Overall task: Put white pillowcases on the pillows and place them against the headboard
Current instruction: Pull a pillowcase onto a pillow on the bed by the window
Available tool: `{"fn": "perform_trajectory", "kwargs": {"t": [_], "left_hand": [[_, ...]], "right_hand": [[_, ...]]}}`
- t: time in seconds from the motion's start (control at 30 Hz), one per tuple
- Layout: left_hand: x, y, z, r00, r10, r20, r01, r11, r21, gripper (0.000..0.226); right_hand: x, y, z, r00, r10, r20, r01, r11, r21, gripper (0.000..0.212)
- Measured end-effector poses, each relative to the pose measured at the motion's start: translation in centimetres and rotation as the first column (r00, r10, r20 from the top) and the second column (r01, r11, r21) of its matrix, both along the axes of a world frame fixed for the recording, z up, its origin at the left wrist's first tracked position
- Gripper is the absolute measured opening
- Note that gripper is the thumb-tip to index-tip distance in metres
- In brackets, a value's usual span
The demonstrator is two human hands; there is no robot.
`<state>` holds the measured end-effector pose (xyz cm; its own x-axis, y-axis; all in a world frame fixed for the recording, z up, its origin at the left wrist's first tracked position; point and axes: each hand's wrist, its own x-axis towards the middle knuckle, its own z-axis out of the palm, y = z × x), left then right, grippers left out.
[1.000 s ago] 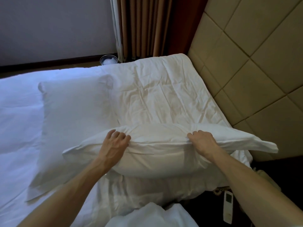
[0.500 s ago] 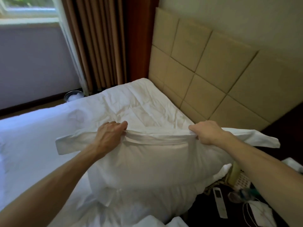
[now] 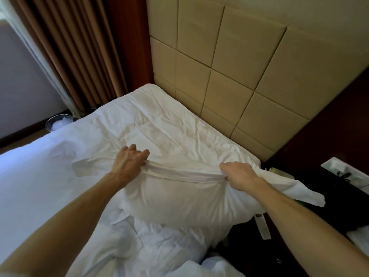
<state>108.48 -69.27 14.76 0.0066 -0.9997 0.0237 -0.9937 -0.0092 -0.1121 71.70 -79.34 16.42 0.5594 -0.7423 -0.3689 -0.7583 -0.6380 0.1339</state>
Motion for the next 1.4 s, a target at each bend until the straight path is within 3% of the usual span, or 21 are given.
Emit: {"fn": "perform_trajectory", "kwargs": {"t": [0.1,0.17,0.27,0.33,0.4,0.5,0.67,0.77,0.93,1.07,1.4], "left_hand": [[0.4,-0.7,-1.0,0.998,0.04,-0.055,-0.039,0.999,0.005,0.022],[0.8,-1.4,-1.2,0.991,0.067,-0.12,-0.068,0.998,-0.003,0.016],[1.5,-2.6,-2.2,0.973,0.088,-0.212,-0.087,0.996,0.015,0.011],[1.3,-3.2,-3.4,0.971,0.08,-0.224,-0.064,0.995,0.078,0.021],[0.6,-3.6,-4.4,0.979,0.069,-0.194,-0.046,0.992,0.121,0.03],[-0.9,-4.7,-5.1,0.978,0.09,-0.188,-0.068,0.99,0.122,0.025],[-1.7,-6.1,-5.5,0.992,0.072,-0.108,-0.055,0.987,0.154,0.018],[-1.8,-6.4,-5.0,0.997,0.049,-0.067,-0.041,0.992,0.12,0.018],[-2.5,-7.8,-3.3,0.99,0.137,-0.029,-0.134,0.987,0.094,0.03],[-3.9,-10.1,-1.9,0.983,0.182,-0.006,-0.181,0.98,0.079,0.027],[-5.9,-18.2,0.9,0.991,0.118,0.064,-0.12,0.993,0.017,0.036]], "right_hand": [[-0.2,-1.7,-2.1,0.995,0.011,0.103,-0.011,1.0,-0.005,0.016],[-0.6,-3.5,-2.6,0.99,-0.017,0.142,0.006,0.997,0.077,0.022],[-2.0,-6.5,-2.7,0.99,-0.094,0.101,0.068,0.969,0.239,0.035],[-2.8,-7.9,-3.0,0.989,-0.118,0.085,0.092,0.96,0.265,0.034],[-3.2,-8.6,-3.5,0.991,-0.107,0.076,0.084,0.962,0.261,0.023],[-3.2,-8.9,-4.3,0.994,-0.068,0.084,0.05,0.979,0.197,0.006],[-3.4,-9.1,-4.9,0.974,0.04,0.221,-0.05,0.998,0.041,0.026],[-3.7,-10.0,-4.8,0.951,0.096,0.295,-0.094,0.995,-0.019,0.022],[-3.8,-14.4,-4.8,0.913,0.166,0.372,-0.179,0.984,0.001,0.01],[-3.8,-18.6,-5.0,0.904,0.182,0.386,-0.214,0.976,0.042,0.006],[-7.6,-22.2,-3.8,0.893,0.067,0.446,-0.113,0.991,0.077,0.012]]}}
